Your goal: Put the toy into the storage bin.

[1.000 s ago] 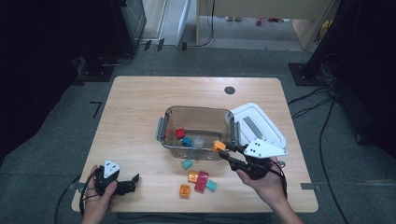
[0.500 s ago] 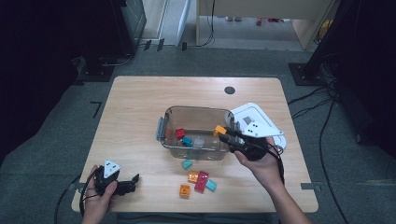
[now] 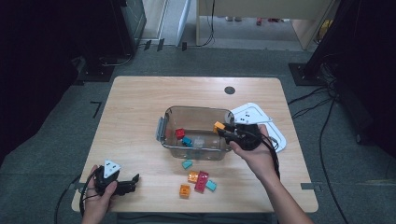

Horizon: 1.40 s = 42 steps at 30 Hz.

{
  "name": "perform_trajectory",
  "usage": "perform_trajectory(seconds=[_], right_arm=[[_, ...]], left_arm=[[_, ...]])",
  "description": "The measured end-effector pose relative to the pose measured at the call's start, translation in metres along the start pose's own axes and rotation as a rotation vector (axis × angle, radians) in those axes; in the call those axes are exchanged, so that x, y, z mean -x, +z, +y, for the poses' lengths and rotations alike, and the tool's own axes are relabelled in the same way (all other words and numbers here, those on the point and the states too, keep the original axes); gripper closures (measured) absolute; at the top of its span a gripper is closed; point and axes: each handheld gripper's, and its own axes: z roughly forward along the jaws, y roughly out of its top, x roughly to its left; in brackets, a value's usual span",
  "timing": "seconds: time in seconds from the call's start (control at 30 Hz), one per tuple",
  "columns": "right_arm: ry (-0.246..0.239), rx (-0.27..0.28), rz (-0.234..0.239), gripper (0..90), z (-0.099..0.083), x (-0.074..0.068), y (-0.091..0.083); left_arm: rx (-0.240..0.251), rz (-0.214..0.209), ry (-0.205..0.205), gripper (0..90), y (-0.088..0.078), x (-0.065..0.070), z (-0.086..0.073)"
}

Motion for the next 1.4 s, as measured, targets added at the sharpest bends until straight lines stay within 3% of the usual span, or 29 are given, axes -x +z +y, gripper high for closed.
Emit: perform_trajectory(seconds=[0.13,0.23,0.33,0.5,0.53,0.63,0.73,1.03,1.13,1.17,1.23,1.33,1.4], right_arm=[[0.010,-0.015,-0.002,64.9,0.002,0.000,0.004],[0.015,-0.021,-0.007,53.9,0.002,-0.001,0.005],[0.010,-0.014,-0.006,48.8,0.001,-0.003,0.005],[-0.024,0.038,0.011,39.2,-0.001,-0.010,-0.003],[-0.055,0.068,0.018,33.0,-0.002,-0.015,-0.008],[-0.093,0.108,0.040,27.0,-0.007,-0.023,-0.016],[-0.112,0.144,0.061,25.8,-0.013,-0.031,-0.024],[-0.154,0.186,0.126,29.3,-0.033,-0.054,-0.040],[-0.193,0.178,0.184,40.0,-0.046,-0.071,-0.033],[-0.193,0.178,0.184,40.0,-0.046,-0.071,-0.033],[-0.238,0.163,0.211,45.4,-0.059,-0.086,-0.021],[-0.250,0.148,0.229,49.8,-0.067,-0.093,-0.009],[-0.283,0.098,0.247,56.9,-0.078,-0.102,0.013]], left_arm=[[0.001,0.000,-0.001,2.1,0.000,0.000,0.000],[0.001,0.000,-0.001,2.1,0.000,0.000,0.000],[0.000,0.000,0.000,2.1,0.000,0.000,0.000],[0.002,0.000,-0.002,2.1,0.000,0.000,0.000],[0.002,0.000,-0.002,2.1,0.000,0.000,0.000],[0.001,0.000,-0.002,2.1,0.000,0.000,0.000],[0.001,-0.001,-0.004,2.1,0.000,0.000,0.000],[0.001,-0.001,-0.003,2.1,0.000,0.000,0.000],[0.001,-0.001,-0.003,2.1,0.000,0.000,0.000],[0.001,-0.001,-0.003,2.1,0.000,0.000,0.000],[0.001,-0.001,-0.002,2.1,0.000,0.000,0.000],[0.001,-0.001,-0.003,2.1,0.000,0.000,0.000],[0.001,0.000,-0.003,2.1,0.000,0.000,0.000]])
